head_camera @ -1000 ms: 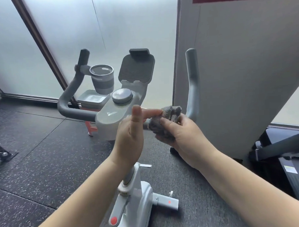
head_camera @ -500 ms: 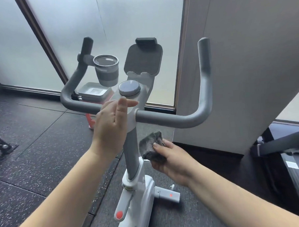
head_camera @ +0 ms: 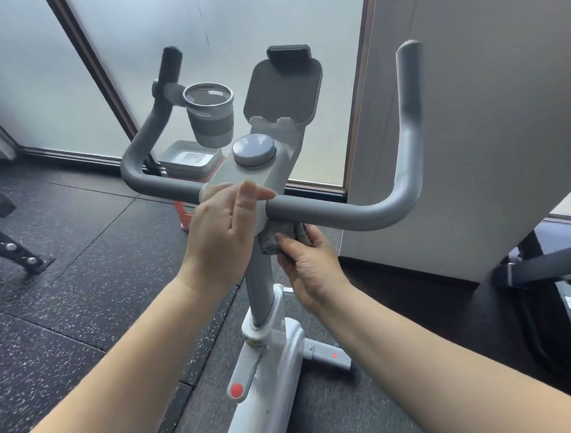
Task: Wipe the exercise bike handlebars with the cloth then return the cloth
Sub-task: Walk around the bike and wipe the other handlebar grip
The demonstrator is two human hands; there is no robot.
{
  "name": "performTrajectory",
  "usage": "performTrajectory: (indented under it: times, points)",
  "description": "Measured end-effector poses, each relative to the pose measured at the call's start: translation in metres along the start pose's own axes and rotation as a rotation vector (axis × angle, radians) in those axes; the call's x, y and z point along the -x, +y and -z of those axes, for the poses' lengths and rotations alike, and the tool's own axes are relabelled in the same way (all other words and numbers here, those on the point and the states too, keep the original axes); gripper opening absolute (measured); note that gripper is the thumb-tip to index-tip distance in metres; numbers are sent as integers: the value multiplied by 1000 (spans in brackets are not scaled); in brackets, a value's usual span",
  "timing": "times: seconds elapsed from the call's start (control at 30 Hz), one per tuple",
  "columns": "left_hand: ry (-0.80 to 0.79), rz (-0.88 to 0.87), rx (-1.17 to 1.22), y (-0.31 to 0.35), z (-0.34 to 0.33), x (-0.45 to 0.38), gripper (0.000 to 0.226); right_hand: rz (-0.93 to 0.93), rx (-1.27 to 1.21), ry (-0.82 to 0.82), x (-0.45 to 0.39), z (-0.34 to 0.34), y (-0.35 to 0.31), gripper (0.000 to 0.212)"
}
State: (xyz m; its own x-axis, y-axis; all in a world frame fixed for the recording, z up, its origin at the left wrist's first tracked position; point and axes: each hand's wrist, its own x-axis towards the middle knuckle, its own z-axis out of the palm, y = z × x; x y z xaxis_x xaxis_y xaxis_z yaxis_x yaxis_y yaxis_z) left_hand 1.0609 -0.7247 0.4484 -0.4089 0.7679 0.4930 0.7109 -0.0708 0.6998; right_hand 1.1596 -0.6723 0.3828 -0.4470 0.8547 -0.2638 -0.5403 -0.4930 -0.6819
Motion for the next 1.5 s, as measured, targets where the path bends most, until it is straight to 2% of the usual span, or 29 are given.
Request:
performTrajectory:
  times: [0.2,0.37,0.47,0.7,0.93,1.03,1.13,1.27,1.5]
  points:
    - [-16,-14,-15,10,-8,4,44,-26,5,-30,10,21,-14,33]
    - [-82,-124,-180,14,-26,4,22,-21,10,-53,17,45,-30,27]
    - [-149,-191,-274,14,-37,9,27,-17,8,-67,22,61,-42,27]
    - [-211,-219,-333,25,-61,15,34,-21,19,-69,31,95,-72,19]
    - [-181,-184,-360,26,-69,18,35,-14,-15,48,27,124,-118,19]
    - [-154,-143,-341,30,-72,18,38,-43,132,36,27,127,-130,16]
    - [-103,-97,-315,37,-75,19,44,-163,258,-36,31,119,-116,13]
    - [-74,-76,-321,43,-76,19,44,-254,190,-115,32,99,-101,8]
    - [-91,-67,-348,44,-76,23,46,-207,185,-41,22,116,-135,19]
